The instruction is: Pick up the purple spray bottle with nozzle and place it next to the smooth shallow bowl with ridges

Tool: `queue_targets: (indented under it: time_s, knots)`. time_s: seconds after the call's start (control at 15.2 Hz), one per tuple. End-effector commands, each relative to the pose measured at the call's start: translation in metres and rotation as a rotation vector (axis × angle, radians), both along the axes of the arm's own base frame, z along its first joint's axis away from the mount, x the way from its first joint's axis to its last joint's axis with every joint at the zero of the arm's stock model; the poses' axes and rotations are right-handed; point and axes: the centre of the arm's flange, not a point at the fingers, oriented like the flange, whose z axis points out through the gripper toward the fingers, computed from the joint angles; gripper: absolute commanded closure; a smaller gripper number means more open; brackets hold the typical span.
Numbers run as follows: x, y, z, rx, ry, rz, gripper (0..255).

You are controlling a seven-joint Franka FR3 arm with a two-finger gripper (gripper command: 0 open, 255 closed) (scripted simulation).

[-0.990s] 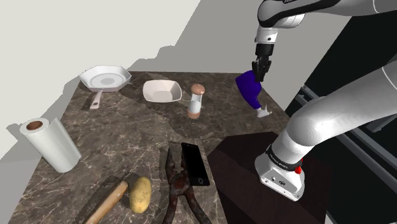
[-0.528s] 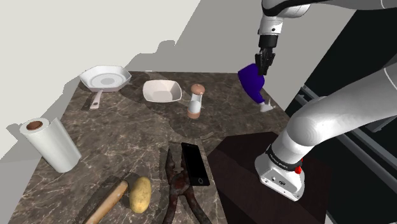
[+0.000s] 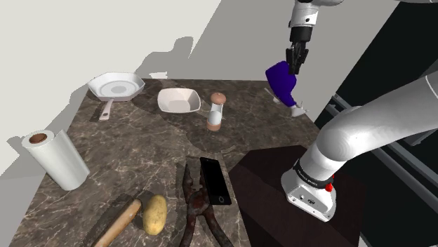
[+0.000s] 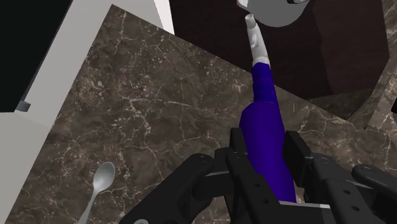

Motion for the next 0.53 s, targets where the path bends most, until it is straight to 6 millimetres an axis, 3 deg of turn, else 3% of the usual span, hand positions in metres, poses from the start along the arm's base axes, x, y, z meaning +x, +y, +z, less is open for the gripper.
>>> queue_targets:
  time_s: [0.0,0.46]
  knots:
    - [0.001,0.0,0.011,0.0,0.0,0.0,255]
    - [0.001,0.0,0.048,0.0,0.0,0.0,255]
